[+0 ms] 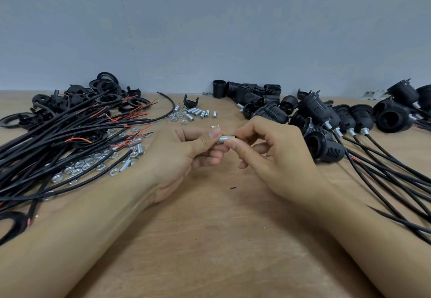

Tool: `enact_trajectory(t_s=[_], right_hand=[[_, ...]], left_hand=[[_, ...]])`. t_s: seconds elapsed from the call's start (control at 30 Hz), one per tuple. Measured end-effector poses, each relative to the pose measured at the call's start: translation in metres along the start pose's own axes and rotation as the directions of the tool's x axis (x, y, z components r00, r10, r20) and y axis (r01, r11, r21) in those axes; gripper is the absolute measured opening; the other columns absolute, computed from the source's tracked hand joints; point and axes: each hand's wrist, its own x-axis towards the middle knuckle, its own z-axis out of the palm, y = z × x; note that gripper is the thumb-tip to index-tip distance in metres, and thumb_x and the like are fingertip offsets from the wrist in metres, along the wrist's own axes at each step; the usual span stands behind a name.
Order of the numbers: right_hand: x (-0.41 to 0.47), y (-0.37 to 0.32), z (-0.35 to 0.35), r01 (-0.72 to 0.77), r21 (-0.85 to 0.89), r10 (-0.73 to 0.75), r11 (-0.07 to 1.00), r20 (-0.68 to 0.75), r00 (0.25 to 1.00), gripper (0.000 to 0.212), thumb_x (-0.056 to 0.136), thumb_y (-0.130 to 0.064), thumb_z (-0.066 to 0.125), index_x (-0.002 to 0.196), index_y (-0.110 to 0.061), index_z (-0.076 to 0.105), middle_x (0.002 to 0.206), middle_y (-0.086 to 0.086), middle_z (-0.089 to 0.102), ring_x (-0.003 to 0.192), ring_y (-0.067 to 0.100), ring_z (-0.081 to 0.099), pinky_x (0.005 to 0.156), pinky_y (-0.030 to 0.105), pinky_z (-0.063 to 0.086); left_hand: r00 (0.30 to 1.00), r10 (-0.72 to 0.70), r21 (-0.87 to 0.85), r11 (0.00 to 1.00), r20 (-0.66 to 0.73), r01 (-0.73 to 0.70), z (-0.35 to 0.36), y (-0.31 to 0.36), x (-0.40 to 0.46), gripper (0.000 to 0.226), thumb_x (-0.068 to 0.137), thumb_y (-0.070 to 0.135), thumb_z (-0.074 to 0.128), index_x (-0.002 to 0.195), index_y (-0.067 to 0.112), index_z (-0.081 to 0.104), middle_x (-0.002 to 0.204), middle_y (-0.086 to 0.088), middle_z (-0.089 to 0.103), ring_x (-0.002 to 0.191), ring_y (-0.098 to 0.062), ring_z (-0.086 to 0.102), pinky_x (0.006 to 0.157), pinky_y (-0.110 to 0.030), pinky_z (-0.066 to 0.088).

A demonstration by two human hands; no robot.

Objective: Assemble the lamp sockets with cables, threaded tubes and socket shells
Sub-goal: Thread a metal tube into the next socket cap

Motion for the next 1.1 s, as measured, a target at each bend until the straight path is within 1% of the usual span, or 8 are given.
enact_trajectory(t_s=[0.2, 0.37, 0.5, 0.57, 0.63, 0.7, 0.93, 1.1], right_hand=[[0.0007, 0.0007, -0.0015, 0.131, -0.136, -0.124, 0.982, 0.063, 0.990, 0.012, 0.092, -0.017, 0.068, 0.090, -0.006, 0.067, 0.081, 0.004, 0.065, 0.069, 0.019, 0.065, 0.059, 0.039, 0.054], [0.0024, -0.0011, 0.0011, 0.226, -0.331, -0.193, 0.916, 0.130, 0.973, 0.020, 0.094, -0.021, 0.066, 0.082, -0.006, 0.060, 0.076, -0.001, 0.054, 0.066, 0.022, 0.053, 0.053, 0.048, 0.049], [0.0067, -0.0016, -0.0032, 0.316, -0.340, -0.280, 0.886, 0.152, 0.948, 0.021, 0.093, -0.016, 0.066, 0.080, -0.001, 0.059, 0.073, 0.005, 0.055, 0.062, 0.022, 0.051, 0.055, 0.042, 0.047], [0.0055, -0.0010, -0.0015, 0.238, -0.271, -0.214, 0.933, 0.117, 0.970, 0.019, 0.094, -0.018, 0.066, 0.082, -0.003, 0.062, 0.074, 0.003, 0.059, 0.062, 0.022, 0.056, 0.057, 0.041, 0.049], [0.0037, -0.0012, 0.0017, 0.007, -0.066, -0.005, 0.998, 0.028, 1.000, 0.015, 0.093, -0.024, 0.067, 0.083, -0.012, 0.064, 0.074, -0.002, 0.064, 0.058, 0.019, 0.064, 0.055, 0.043, 0.053], [0.0029, -0.0013, 0.0030, -0.136, 0.101, 0.141, 0.986, -0.042, 0.989, 0.017, 0.090, -0.027, 0.068, 0.079, -0.016, 0.062, 0.068, -0.004, 0.065, 0.052, 0.016, 0.066, 0.052, 0.045, 0.055], [0.0044, -0.0006, 0.0049, -0.172, 0.328, 0.200, 0.929, -0.052, 0.978, 0.006, 0.089, -0.011, 0.067, 0.089, -0.005, 0.066, 0.073, 0.005, 0.064, 0.061, 0.023, 0.065, 0.059, 0.031, 0.057], [0.0044, -0.0007, 0.0059, -0.165, 0.296, 0.182, 0.941, -0.031, 0.983, 0.005, 0.089, -0.010, 0.068, 0.088, -0.005, 0.067, 0.072, 0.001, 0.065, 0.062, 0.023, 0.065, 0.057, 0.022, 0.054]], left_hand=[[1.000, -0.010, 0.020, 1.000, 0.004, 0.010, 0.0010, -0.0022, -0.0008, 0.024, 0.075, 0.025, 0.066, 0.075, 0.005, 0.079, 0.074, -0.011, 0.073, 0.059, -0.009, 0.064, 0.057, -0.016, 0.053], [0.999, -0.050, 0.032, 0.998, -0.020, 0.050, -0.0029, -0.0031, 0.0004, 0.030, 0.075, 0.022, 0.065, 0.088, -0.004, 0.075, 0.076, -0.013, 0.072, 0.057, -0.010, 0.061, 0.056, -0.017, 0.052], [0.996, -0.084, 0.002, 0.996, -0.005, 0.084, -0.0030, -0.0006, 0.0019, 0.026, 0.075, 0.022, 0.065, 0.079, -0.001, 0.076, 0.068, -0.011, 0.070, 0.054, -0.009, 0.059, 0.054, -0.017, 0.052], [0.999, -0.053, 0.005, 0.999, 0.006, 0.053, -0.0027, 0.0003, 0.0021, 0.026, 0.075, 0.022, 0.065, 0.079, -0.001, 0.077, 0.068, -0.010, 0.069, 0.055, -0.010, 0.059, 0.056, -0.017, 0.052], [1.000, 0.030, -0.004, 1.000, 0.003, -0.030, -0.0029, 0.0008, 0.0021, 0.026, 0.074, 0.018, 0.067, 0.086, -0.003, 0.075, 0.070, -0.010, 0.068, 0.059, -0.012, 0.059, 0.061, -0.019, 0.053], [0.994, 0.105, -0.016, 0.994, -0.034, -0.106, -0.0045, 0.0022, 0.0024, 0.028, 0.069, 0.013, 0.072, 0.092, -0.003, 0.074, 0.074, -0.011, 0.068, 0.062, -0.014, 0.059, 0.068, -0.021, 0.054], [0.991, 0.107, -0.104, 0.988, -0.081, -0.115, -0.0050, 0.0020, 0.0045, 0.027, 0.068, 0.008, 0.071, 0.094, 0.001, 0.073, 0.083, -0.013, 0.075, 0.072, -0.016, 0.072, 0.070, -0.020, 0.057], [0.998, 0.062, -0.159, 0.985, -0.024, -0.065, -0.0030, -0.0004, 0.0033, 0.030, 0.074, 0.006, 0.067, 0.102, -0.004, 0.072, 0.097, -0.017, 0.075, 0.084, -0.017, 0.073, 0.074, -0.021, 0.057]])
